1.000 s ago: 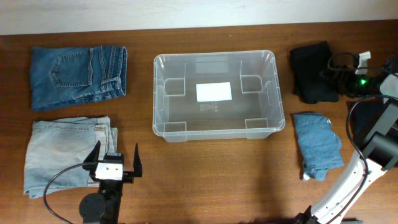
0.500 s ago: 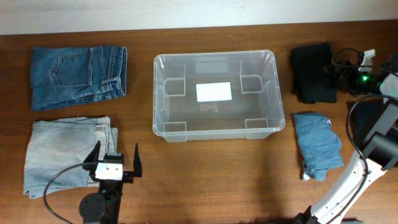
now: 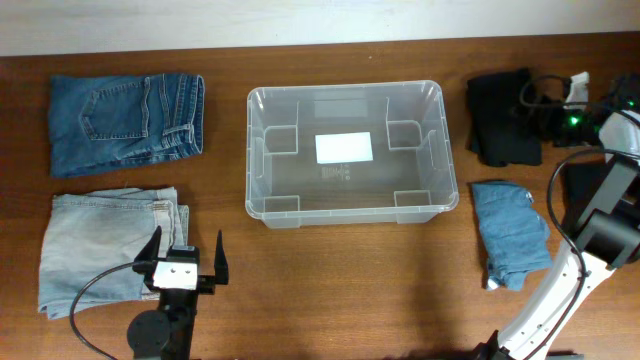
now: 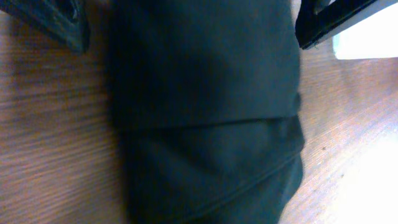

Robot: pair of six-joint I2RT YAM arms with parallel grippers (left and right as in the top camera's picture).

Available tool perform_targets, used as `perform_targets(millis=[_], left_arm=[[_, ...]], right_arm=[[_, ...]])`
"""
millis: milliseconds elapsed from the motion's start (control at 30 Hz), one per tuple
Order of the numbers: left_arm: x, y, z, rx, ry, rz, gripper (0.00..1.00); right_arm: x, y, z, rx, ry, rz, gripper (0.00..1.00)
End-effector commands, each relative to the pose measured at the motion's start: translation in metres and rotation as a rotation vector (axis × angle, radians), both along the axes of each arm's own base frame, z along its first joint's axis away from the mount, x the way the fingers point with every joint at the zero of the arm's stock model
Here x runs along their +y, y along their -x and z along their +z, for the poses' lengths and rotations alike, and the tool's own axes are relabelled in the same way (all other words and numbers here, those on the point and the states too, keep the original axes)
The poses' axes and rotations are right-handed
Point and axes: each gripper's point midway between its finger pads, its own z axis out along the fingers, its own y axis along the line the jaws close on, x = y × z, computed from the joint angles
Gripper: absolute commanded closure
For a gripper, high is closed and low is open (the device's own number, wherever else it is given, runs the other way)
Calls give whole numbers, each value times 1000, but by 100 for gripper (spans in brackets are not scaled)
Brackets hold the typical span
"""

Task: Pack container
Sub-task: 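Lower the right gripper and grasp the black garment's edge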

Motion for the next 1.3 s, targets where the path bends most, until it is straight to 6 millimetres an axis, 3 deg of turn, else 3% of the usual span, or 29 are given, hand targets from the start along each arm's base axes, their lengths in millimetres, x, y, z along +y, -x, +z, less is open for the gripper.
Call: perform_targets(millis=[0,367,733,933,1133,1267], left_arm=[[2,0,-2,-2,-14,7,1],[2,0,-2,-2,-14,7,1],[2,0,-2,-2,-14,7,0],[2,0,-2,-2,-14,7,1],[2,0,-2,-2,-14,7,0],[2,0,-2,-2,-14,7,1]], right_arm=[[23,10,-22,97,-17,30,2],[35,27,-28,187,-68,32,2],[25,37,-76,301,-40,-31,1],[25,37,-86,306,-42,-31,11],[23,37,-89,309,-35,-34,45],[23,37,-89,310,-35,-34,54]])
